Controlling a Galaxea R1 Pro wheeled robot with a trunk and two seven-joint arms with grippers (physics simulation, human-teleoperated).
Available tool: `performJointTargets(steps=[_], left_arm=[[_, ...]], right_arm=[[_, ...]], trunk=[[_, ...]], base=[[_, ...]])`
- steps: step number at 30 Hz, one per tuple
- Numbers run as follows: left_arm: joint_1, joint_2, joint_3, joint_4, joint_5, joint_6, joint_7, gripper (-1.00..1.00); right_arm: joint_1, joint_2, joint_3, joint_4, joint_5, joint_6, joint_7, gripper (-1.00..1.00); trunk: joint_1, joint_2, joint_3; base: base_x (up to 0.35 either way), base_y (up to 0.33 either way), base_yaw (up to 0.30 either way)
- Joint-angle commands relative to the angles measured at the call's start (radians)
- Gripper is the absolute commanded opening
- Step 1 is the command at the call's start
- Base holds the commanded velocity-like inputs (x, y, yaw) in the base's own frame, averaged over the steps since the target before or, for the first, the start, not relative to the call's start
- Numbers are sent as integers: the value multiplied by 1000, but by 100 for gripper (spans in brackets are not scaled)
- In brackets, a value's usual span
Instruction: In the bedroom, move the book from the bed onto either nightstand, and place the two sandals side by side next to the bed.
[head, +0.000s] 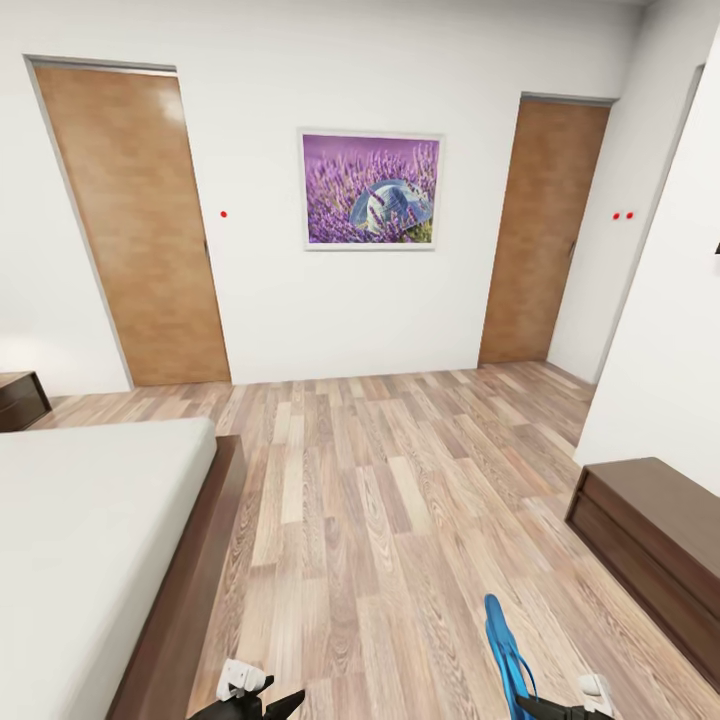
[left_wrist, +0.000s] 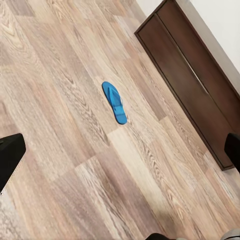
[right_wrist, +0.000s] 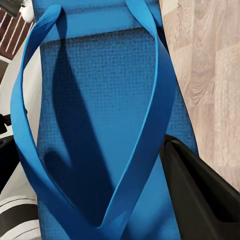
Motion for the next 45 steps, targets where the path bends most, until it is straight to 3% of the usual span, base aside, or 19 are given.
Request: performJointTargets(steps=[1,24,45], left_arm=[[-1,0,2,0,5,10,-5,100],[-1,0,2,0,5,10,-5,100],[-1,0,2,0,5,10,-5,100]], right_arm=[[-1,0,-2,0,1,2,3,-100],[-1,0,-2,-1,1,2,3,-100],[-1,1,-1,1,2,2,2,-100]], trunk=[[0,0,-1],[0,0,-1],[0,0,-1]], base=[[240,0,0],[305,0,40],[69,0,5]])
